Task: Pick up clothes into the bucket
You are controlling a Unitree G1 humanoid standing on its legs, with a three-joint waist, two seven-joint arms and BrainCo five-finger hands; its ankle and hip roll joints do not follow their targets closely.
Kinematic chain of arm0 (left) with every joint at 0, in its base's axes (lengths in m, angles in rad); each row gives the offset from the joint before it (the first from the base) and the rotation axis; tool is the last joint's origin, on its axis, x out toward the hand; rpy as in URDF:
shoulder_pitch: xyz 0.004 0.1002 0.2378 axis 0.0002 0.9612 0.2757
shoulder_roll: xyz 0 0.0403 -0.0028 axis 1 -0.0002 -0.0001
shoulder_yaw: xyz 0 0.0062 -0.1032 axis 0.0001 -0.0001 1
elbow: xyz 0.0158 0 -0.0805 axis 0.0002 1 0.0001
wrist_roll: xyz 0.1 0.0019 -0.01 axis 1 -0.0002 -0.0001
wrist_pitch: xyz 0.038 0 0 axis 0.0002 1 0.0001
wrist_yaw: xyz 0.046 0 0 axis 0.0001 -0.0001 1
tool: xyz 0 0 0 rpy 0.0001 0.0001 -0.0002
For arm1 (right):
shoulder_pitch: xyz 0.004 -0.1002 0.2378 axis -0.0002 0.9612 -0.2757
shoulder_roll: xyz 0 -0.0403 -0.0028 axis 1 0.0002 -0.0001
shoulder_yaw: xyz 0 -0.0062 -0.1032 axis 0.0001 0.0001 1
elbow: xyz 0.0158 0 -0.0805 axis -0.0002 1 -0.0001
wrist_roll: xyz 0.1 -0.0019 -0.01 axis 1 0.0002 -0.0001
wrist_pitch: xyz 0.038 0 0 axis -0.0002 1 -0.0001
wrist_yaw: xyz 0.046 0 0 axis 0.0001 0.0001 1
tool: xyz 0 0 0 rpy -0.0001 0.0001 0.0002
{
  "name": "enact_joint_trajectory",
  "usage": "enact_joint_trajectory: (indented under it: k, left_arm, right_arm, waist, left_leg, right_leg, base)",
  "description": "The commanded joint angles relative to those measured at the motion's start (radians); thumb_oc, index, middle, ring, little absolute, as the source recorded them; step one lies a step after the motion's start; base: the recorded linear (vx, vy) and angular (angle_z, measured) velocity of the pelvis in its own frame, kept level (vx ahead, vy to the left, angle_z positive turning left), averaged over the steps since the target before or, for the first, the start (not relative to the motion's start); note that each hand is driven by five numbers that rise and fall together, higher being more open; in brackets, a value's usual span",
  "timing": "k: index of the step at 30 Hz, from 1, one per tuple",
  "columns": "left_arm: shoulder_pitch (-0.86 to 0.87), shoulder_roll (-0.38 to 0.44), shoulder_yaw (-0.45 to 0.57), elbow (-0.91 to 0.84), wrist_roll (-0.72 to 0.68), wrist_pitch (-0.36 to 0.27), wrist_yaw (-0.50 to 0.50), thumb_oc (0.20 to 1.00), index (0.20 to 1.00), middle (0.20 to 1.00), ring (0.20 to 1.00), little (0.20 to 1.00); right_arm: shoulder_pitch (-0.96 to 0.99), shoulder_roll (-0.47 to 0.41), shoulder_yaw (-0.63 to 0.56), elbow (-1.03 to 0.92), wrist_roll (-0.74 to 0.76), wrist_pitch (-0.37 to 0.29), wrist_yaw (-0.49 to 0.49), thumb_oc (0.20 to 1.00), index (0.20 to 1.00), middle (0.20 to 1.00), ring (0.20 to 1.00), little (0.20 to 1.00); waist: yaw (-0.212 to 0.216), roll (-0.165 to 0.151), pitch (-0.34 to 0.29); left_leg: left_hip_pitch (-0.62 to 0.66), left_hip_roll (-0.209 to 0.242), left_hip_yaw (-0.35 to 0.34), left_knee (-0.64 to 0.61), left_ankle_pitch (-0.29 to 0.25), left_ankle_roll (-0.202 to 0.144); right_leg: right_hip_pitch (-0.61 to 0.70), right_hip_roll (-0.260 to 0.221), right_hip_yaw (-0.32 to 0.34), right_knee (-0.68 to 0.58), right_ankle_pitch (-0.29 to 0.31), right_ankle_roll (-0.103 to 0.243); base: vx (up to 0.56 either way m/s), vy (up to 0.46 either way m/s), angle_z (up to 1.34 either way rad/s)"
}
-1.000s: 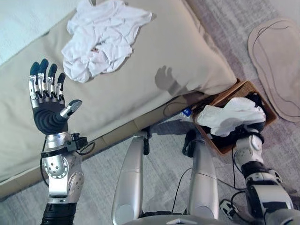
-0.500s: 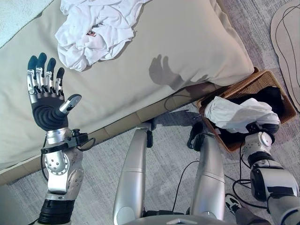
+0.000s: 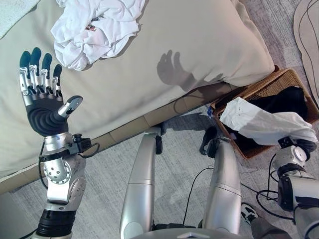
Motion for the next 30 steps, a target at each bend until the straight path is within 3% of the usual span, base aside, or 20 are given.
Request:
enact_joint_trajectory:
  k: [1,6,8,11,12,17,22,26,30]
  left_arm:
    - [0.055,-0.036,0.035,-0.067,0.006,-0.068,0.001,1.000,1.000,1.000,1.000,1.000]
    - [0.080,-0.035,0.039,-0.059,0.003,-0.058,-0.005,1.000,1.000,1.000,1.000,1.000]
    - [0.087,-0.037,0.035,-0.052,-0.003,-0.053,-0.007,1.000,1.000,1.000,1.000,1.000]
    - [0.093,-0.035,0.039,-0.049,-0.009,-0.047,-0.013,1.000,1.000,1.000,1.000,1.000]
    - [0.093,-0.031,0.041,-0.044,-0.017,-0.039,-0.025,1.000,1.000,1.000,1.000,1.000]
    - [0.089,-0.031,0.043,-0.043,-0.028,0.003,-0.051,1.000,1.000,1.000,1.000,1.000]
    - [0.079,-0.038,0.054,-0.032,-0.026,0.020,-0.058,1.000,1.000,1.000,1.000,1.000]
    - [0.050,-0.044,0.063,0.007,-0.007,0.014,-0.048,1.000,1.000,1.000,1.000,1.000]
    - [-0.003,-0.029,0.097,0.138,0.127,0.021,0.038,1.000,1.000,1.000,1.000,1.000]
  right_arm:
    - [0.032,-0.087,0.082,0.027,-0.149,0.007,-0.035,1.000,1.000,1.000,1.000,1.000]
    - [0.002,-0.103,0.209,-0.039,-0.388,0.041,-0.095,1.000,1.000,1.000,1.000,1.000]
    - [-0.003,-0.116,0.257,-0.033,-0.518,0.083,-0.119,1.000,1.000,1.000,1.000,1.000]
    - [-0.025,-0.130,0.319,-0.032,-0.630,0.121,-0.116,1.000,1.000,1.000,1.000,1.000]
    - [-0.046,-0.147,0.362,-0.001,-0.693,0.161,-0.091,1.000,1.000,1.000,1.000,1.000]
    - [-0.119,-0.136,0.417,0.136,-0.794,0.247,-0.052,1.000,1.000,1.000,1.000,1.000]
    - [-0.121,-0.119,0.375,0.165,-0.751,0.245,-0.062,1.000,1.000,1.000,1.000,1.000]
    - [-0.059,-0.089,0.270,0.119,-0.586,0.185,-0.050,1.000,1.000,1.000,1.000,1.000]
    - [0.065,-0.007,0.216,-0.086,-0.437,0.073,-0.006,1.000,1.000,1.000,1.000,1.000]
  waist:
    - [-0.026,0.034,-0.093]
    - [-0.034,0.022,-0.103]
    - [-0.035,0.017,-0.109]
    - [-0.034,0.013,-0.115]
    - [-0.034,0.009,-0.118]
    - [-0.026,0.006,-0.127]
    - [-0.030,0.003,-0.125]
    - [-0.037,-0.003,-0.124]
    - [-0.064,-0.022,-0.119]
  left_leg:
    - [-0.058,-0.021,-0.002,0.176,-0.167,0.057]
    - [-0.053,-0.015,0.003,0.153,-0.158,0.059]
    - [-0.046,-0.012,0.003,0.129,-0.151,0.059]
    - [-0.035,-0.010,0.003,0.100,-0.143,0.059]
    - [-0.027,-0.011,0.003,0.076,-0.134,0.057]
    - [0.011,-0.012,0.003,-0.001,-0.111,0.054]
    - [0.041,-0.014,0.006,-0.035,-0.102,0.054]
    - [0.062,-0.014,0.007,-0.039,-0.105,0.055]
    - [0.087,-0.008,0.008,-0.032,-0.117,0.056]
  right_leg:
    - [-0.074,0.027,0.064,-0.149,0.202,0.068]
    - [-0.065,0.033,0.060,-0.185,0.222,0.069]
    - [-0.058,0.030,0.055,-0.210,0.232,0.072]
    - [-0.049,0.029,0.050,-0.235,0.241,0.075]
    - [-0.040,0.030,0.047,-0.258,0.252,0.078]
    - [-0.004,0.028,0.039,-0.325,0.274,0.087]
    - [0.023,0.029,0.032,-0.361,0.284,0.091]
    - [0.048,0.030,0.028,-0.373,0.282,0.093]
    - [0.077,0.032,0.026,-0.382,0.280,0.096]
  base:
    - [-0.02,0.006,-0.04]
    - [0.00,0.000,0.00]
    - [0.00,0.000,0.00]
    - [-0.01,0.002,0.00]
    - [0.00,0.000,0.00]
    - [-0.01,0.002,-0.02]
    - [0.00,0.000,0.00]
    - [0.00,0.000,0.00]
    - [0.02,0.016,-0.01]
